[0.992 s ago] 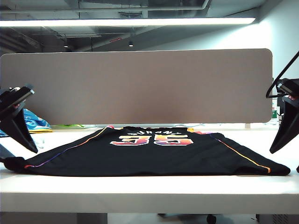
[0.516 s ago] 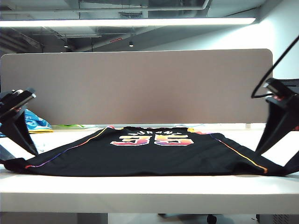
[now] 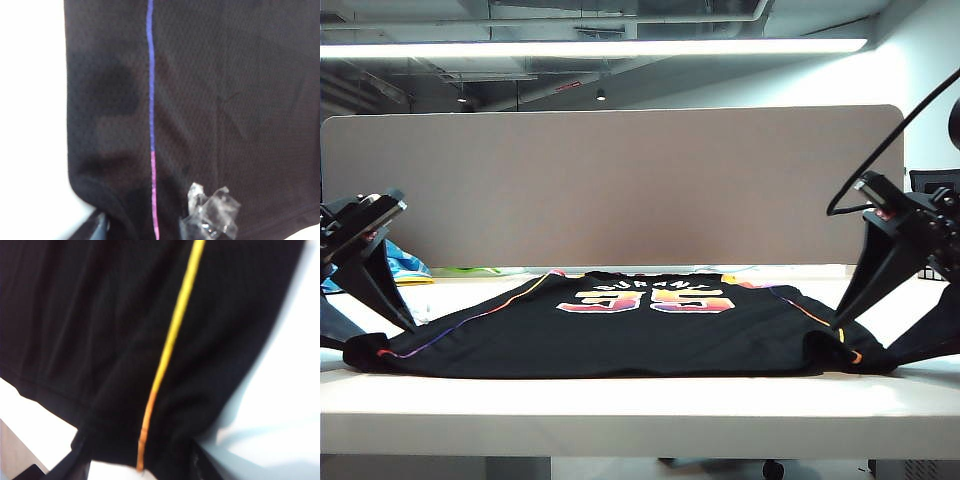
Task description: Fold the bottom side of the basketball jersey horizontally towards the center, about one-third of the way, and then fold the bottom of the basketball jersey up towards the top, creating a neat rectangle.
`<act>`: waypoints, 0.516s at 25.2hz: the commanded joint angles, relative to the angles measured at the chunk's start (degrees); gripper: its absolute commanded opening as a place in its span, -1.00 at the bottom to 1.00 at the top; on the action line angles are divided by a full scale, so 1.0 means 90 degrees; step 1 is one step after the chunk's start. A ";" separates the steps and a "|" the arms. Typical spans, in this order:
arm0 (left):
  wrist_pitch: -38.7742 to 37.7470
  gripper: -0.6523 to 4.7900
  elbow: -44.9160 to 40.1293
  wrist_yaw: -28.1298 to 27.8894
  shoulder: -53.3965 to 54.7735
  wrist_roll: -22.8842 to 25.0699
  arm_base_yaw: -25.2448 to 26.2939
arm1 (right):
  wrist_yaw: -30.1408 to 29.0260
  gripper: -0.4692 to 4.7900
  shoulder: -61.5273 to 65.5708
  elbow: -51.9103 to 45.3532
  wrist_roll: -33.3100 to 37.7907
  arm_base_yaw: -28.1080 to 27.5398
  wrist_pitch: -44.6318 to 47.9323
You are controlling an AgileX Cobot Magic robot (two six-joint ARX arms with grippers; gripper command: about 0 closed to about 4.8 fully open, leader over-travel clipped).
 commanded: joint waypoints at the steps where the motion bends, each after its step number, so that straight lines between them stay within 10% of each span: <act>1: -0.0342 -0.13 -0.0100 -0.0236 0.0097 0.0005 -0.0022 | 0.0452 -0.03 0.0287 -0.0090 0.0095 0.0005 -0.0165; 5: -0.0270 -0.78 -0.0100 -0.0221 0.0097 0.0007 -0.0022 | 0.0338 -0.68 0.0321 -0.0090 0.0092 0.0007 -0.0032; 13: -0.1401 -0.78 -0.0100 -0.0027 -0.0483 0.0027 0.0019 | 0.0046 -0.85 -0.0410 -0.0092 -0.0367 0.0012 -0.1141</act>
